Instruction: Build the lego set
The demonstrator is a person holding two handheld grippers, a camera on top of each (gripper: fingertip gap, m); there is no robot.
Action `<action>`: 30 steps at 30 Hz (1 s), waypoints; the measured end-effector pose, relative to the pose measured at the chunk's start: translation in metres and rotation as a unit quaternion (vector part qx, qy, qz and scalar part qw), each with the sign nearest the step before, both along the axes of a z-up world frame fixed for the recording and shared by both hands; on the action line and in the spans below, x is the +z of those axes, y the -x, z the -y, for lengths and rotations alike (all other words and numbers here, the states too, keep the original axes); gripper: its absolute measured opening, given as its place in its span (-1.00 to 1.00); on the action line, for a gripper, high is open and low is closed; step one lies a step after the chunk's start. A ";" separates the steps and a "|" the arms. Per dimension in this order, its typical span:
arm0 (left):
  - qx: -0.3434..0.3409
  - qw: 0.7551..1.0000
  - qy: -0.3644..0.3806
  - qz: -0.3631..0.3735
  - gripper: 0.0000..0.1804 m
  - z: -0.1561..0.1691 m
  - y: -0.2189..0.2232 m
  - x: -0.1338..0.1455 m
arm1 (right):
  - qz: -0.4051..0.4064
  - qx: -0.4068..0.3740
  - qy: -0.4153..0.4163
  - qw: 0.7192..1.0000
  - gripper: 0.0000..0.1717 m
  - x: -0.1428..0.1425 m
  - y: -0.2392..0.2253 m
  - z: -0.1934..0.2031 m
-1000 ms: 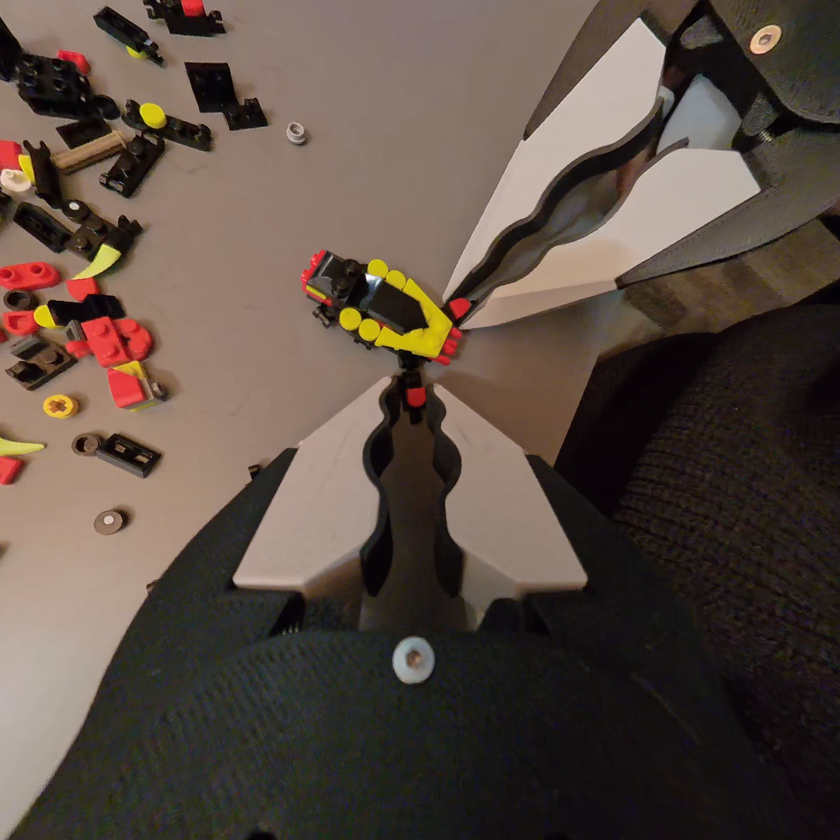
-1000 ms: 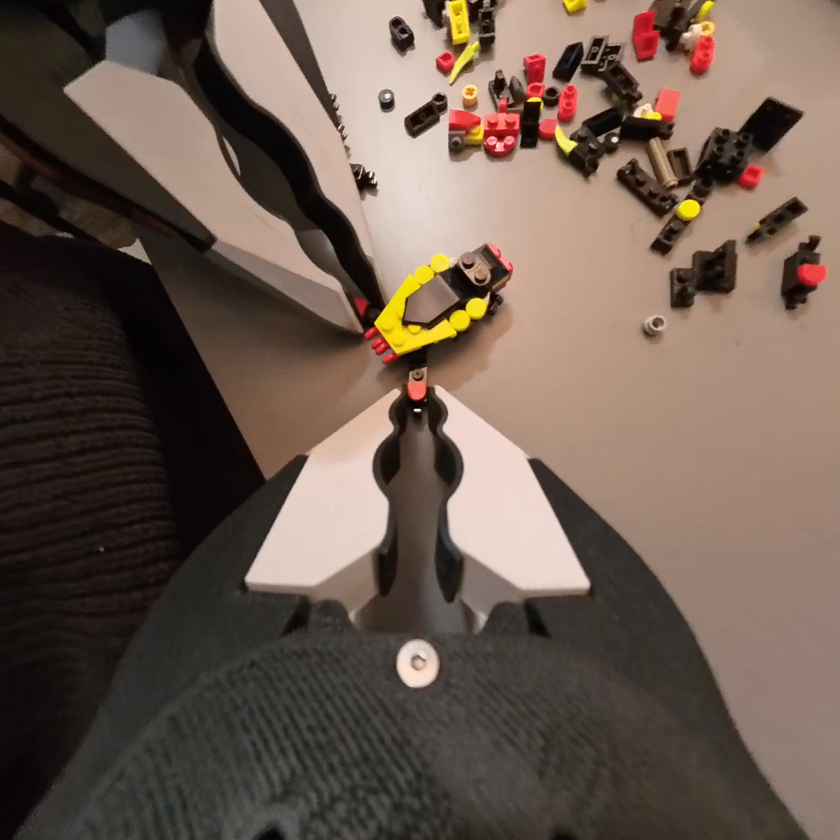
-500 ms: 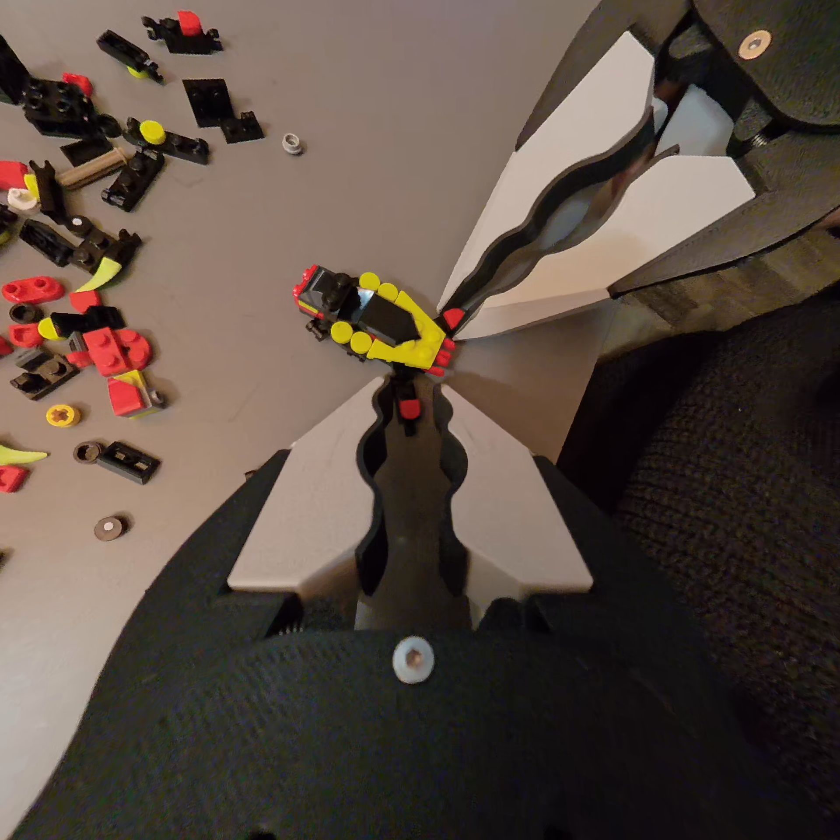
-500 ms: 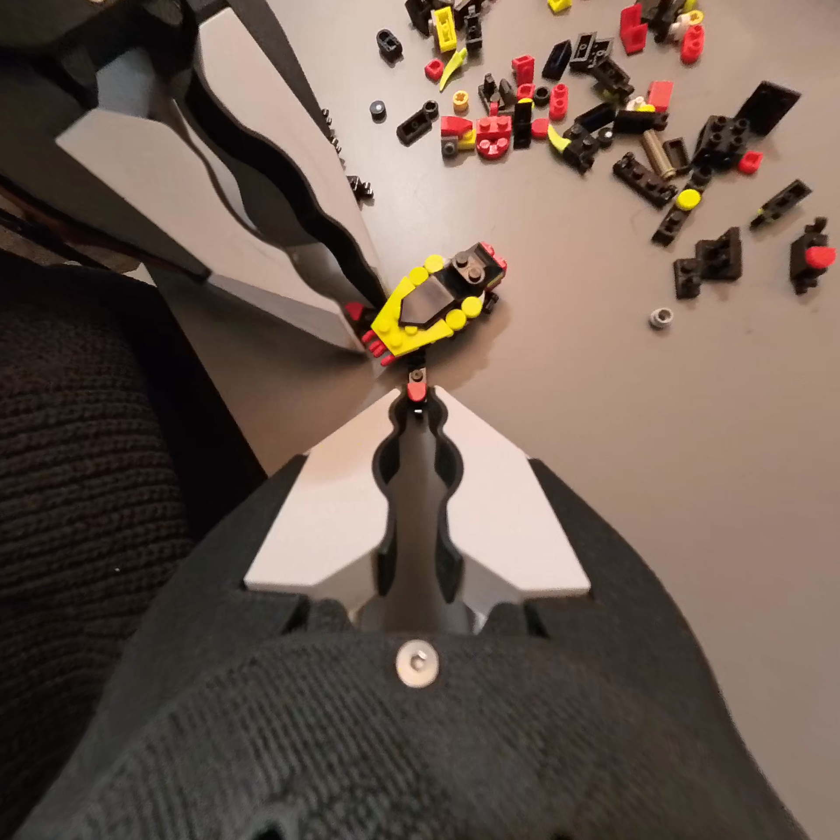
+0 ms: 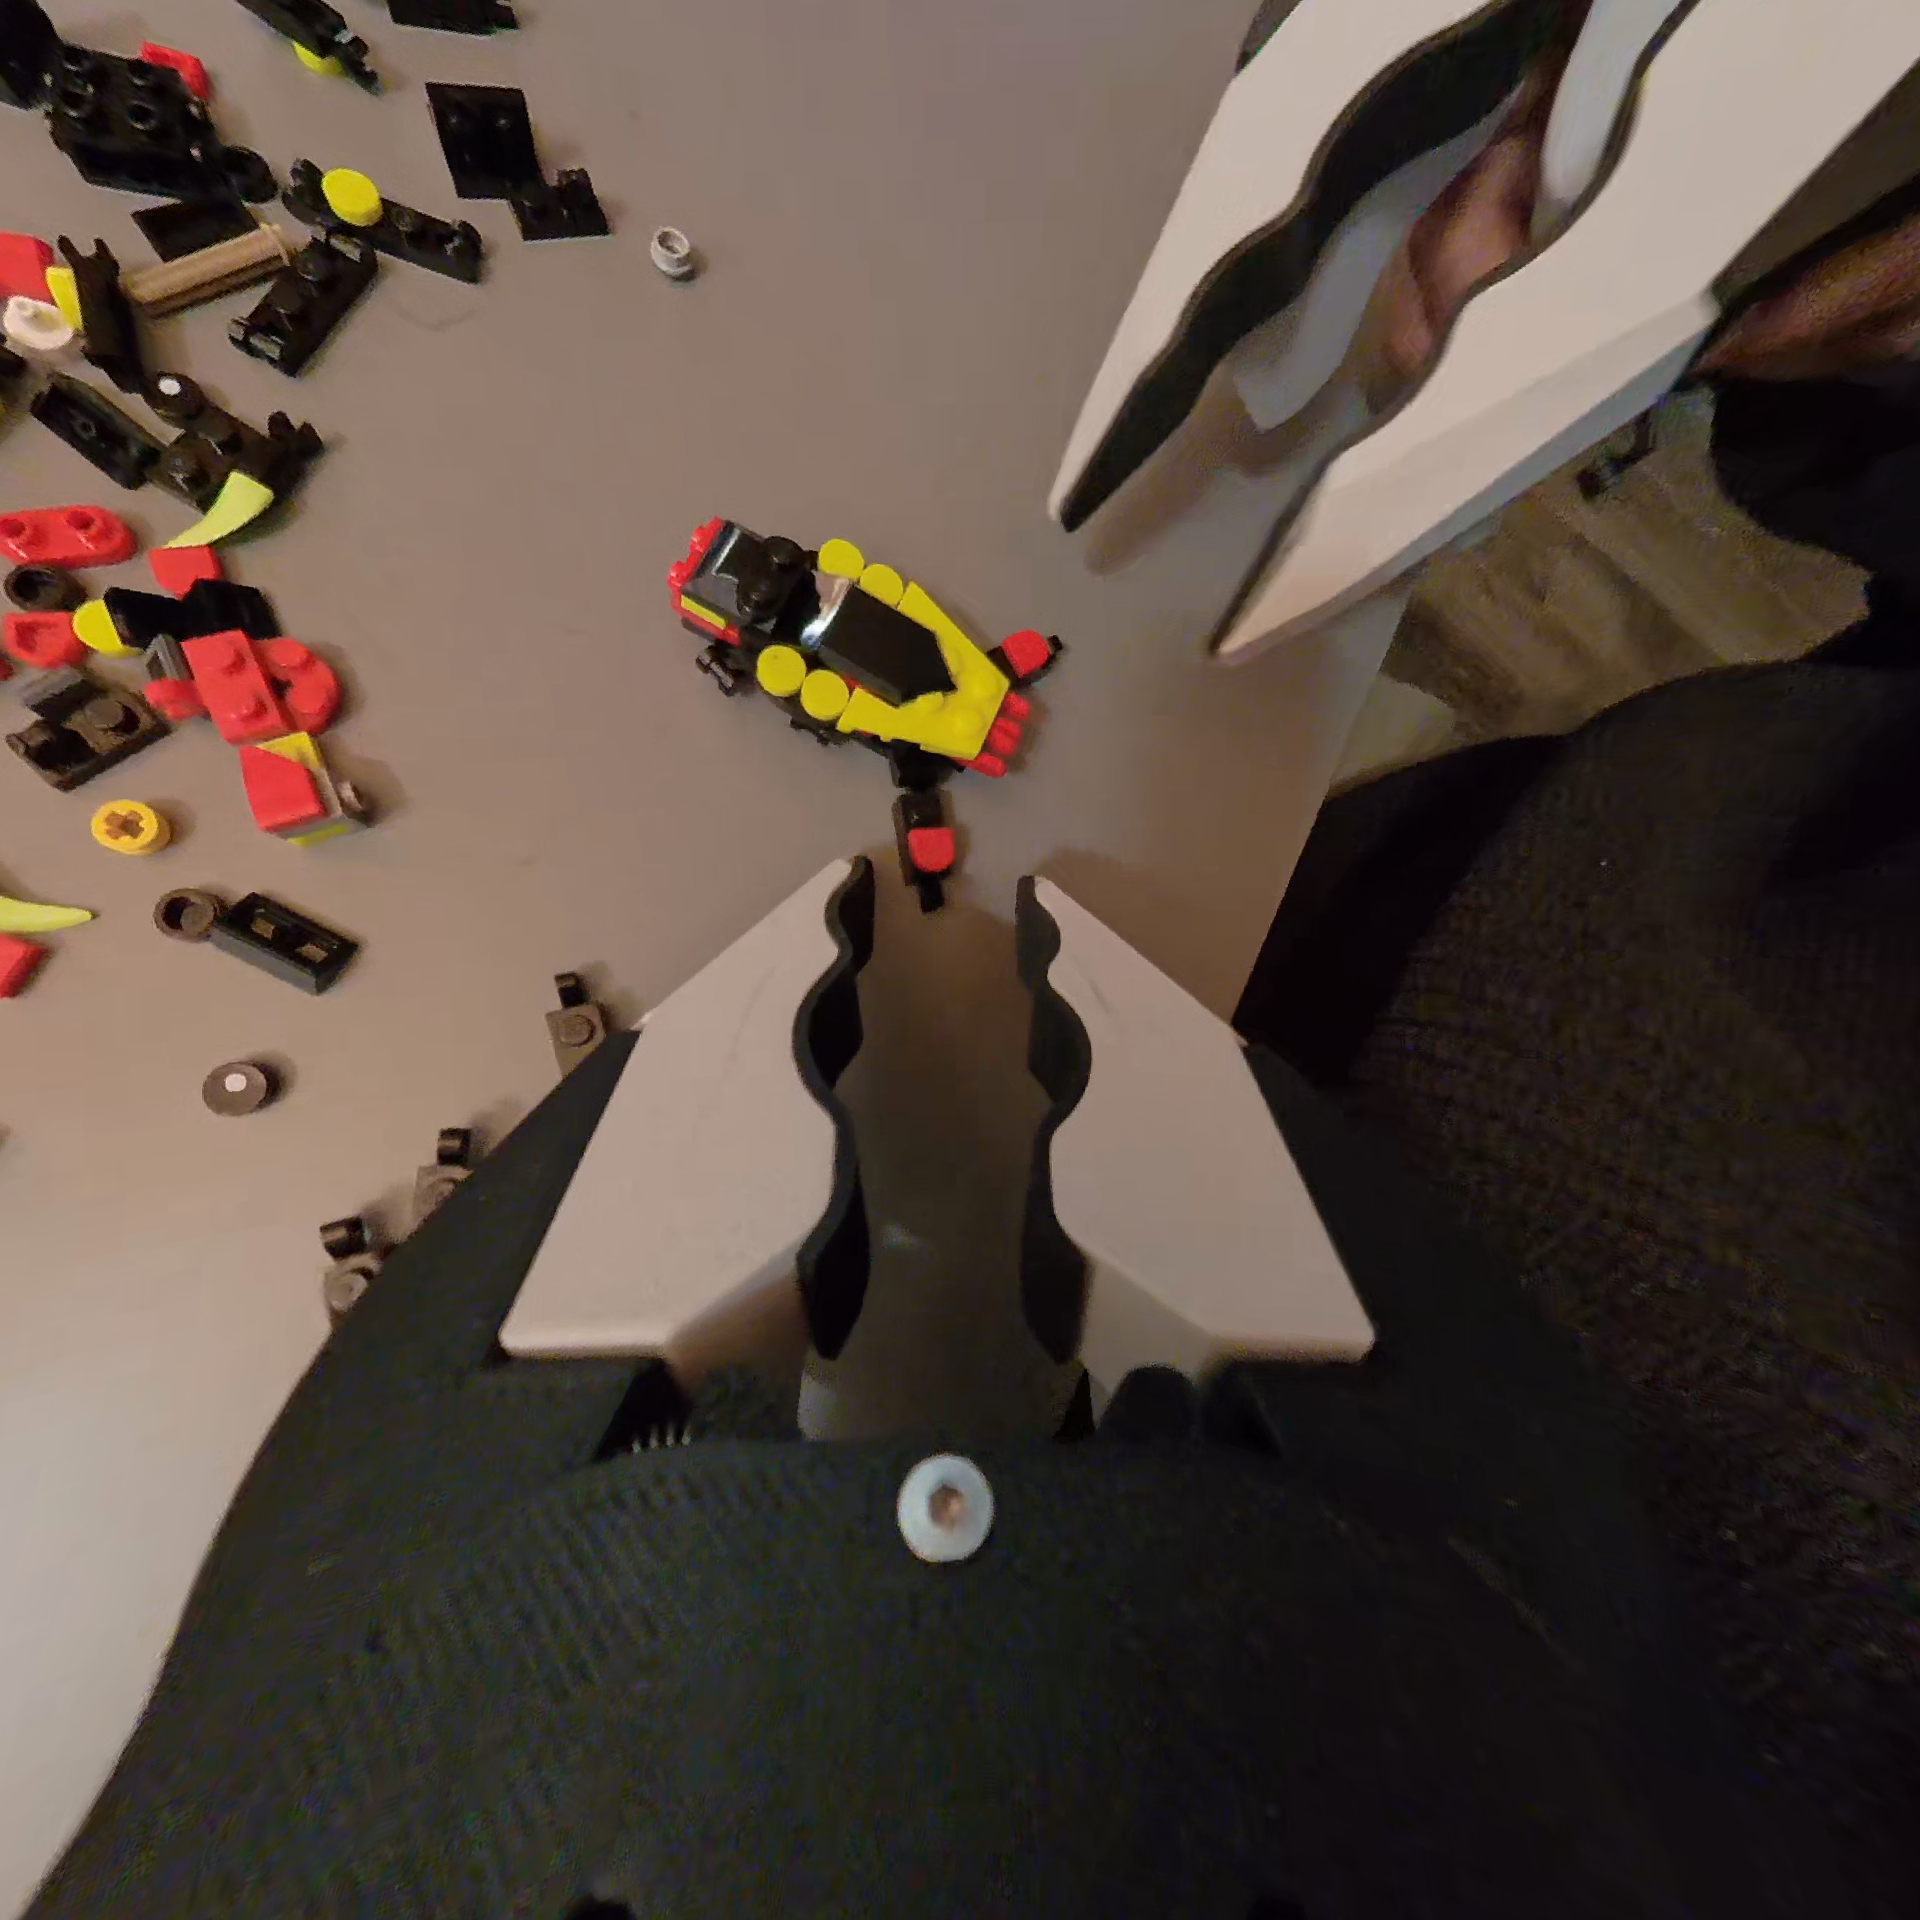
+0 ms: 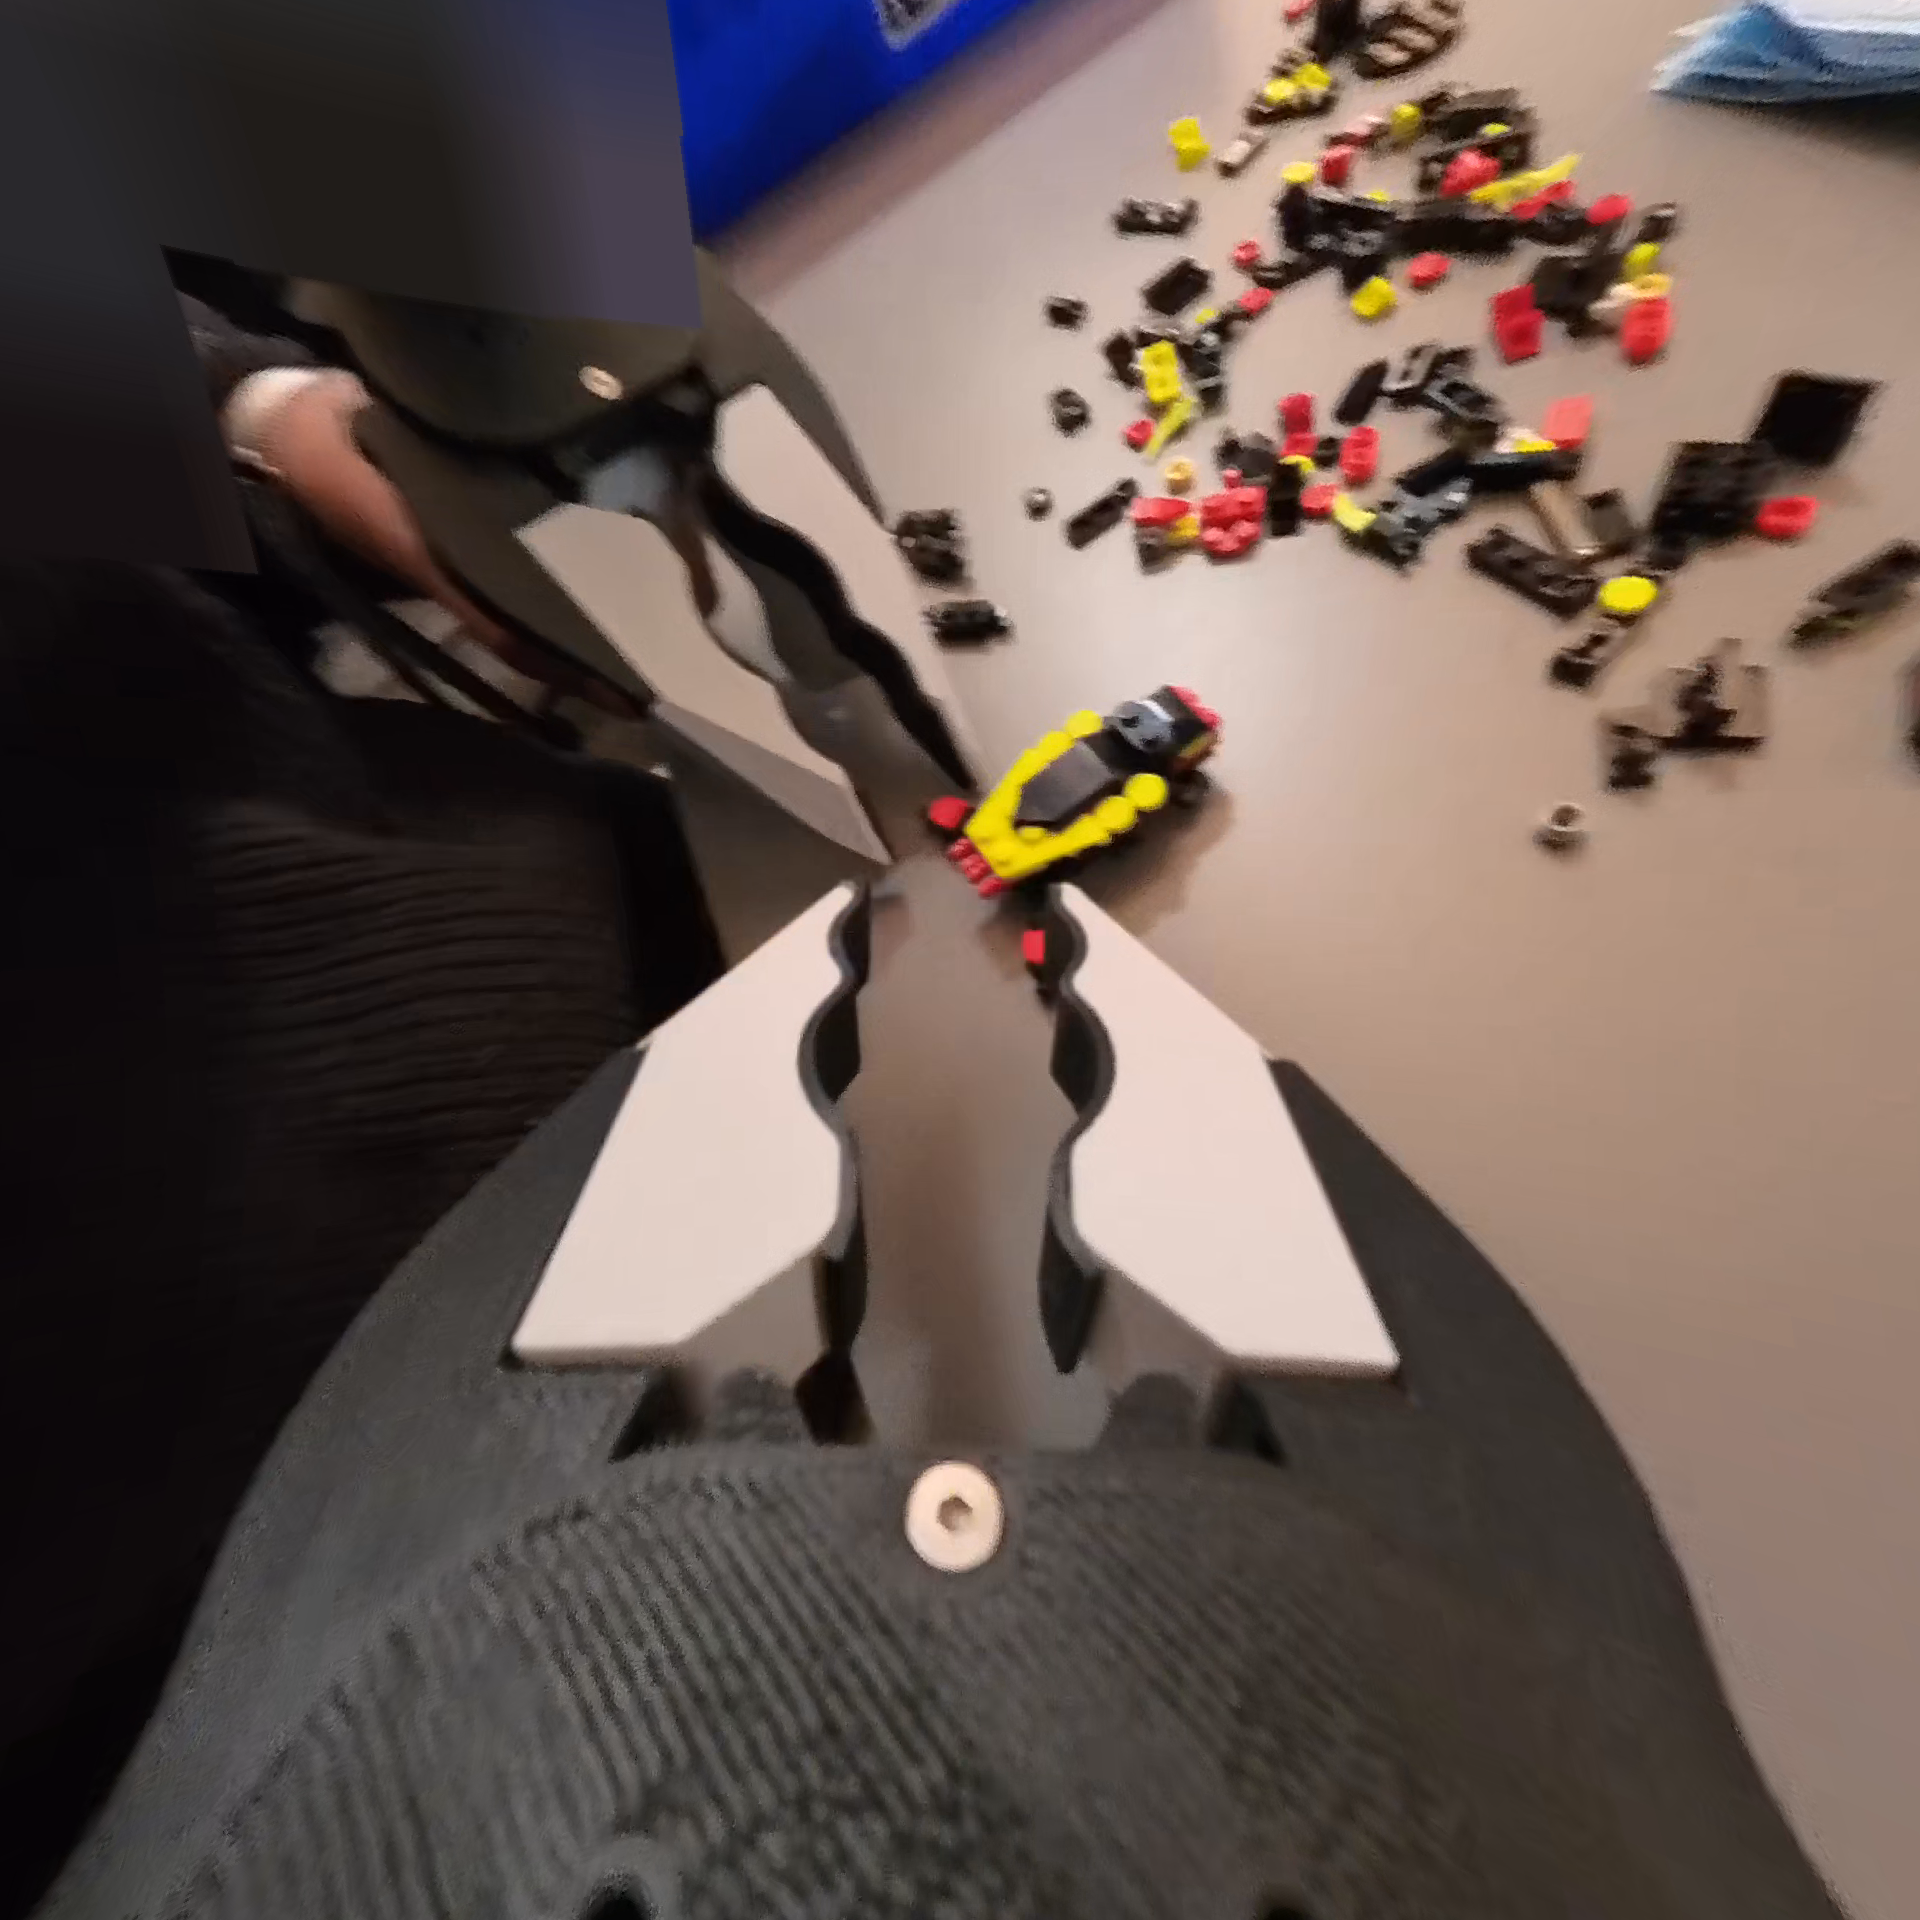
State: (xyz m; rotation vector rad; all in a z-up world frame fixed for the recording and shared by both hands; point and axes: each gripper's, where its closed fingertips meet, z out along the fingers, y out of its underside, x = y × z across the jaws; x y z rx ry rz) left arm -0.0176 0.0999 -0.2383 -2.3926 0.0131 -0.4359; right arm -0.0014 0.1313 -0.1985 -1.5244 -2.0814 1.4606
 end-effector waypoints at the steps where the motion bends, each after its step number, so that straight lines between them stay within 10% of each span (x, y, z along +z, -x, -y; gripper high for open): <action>1: -0.008 1.000 -0.006 -0.007 -0.72 0.000 0.001 0.000 | -0.004 0.003 0.007 1.000 -0.65 0.002 -0.001 0.002; 9: -0.086 0.996 -0.032 -0.010 -0.53 0.005 -0.005 0.002 | -0.055 -0.016 -0.205 0.977 -0.76 -0.010 0.006 -0.017; 30: -0.072 0.996 -0.038 -0.020 -0.64 0.000 0.005 0.000 | 0.058 -0.037 -0.218 0.973 -0.76 -0.042 -0.011 -0.034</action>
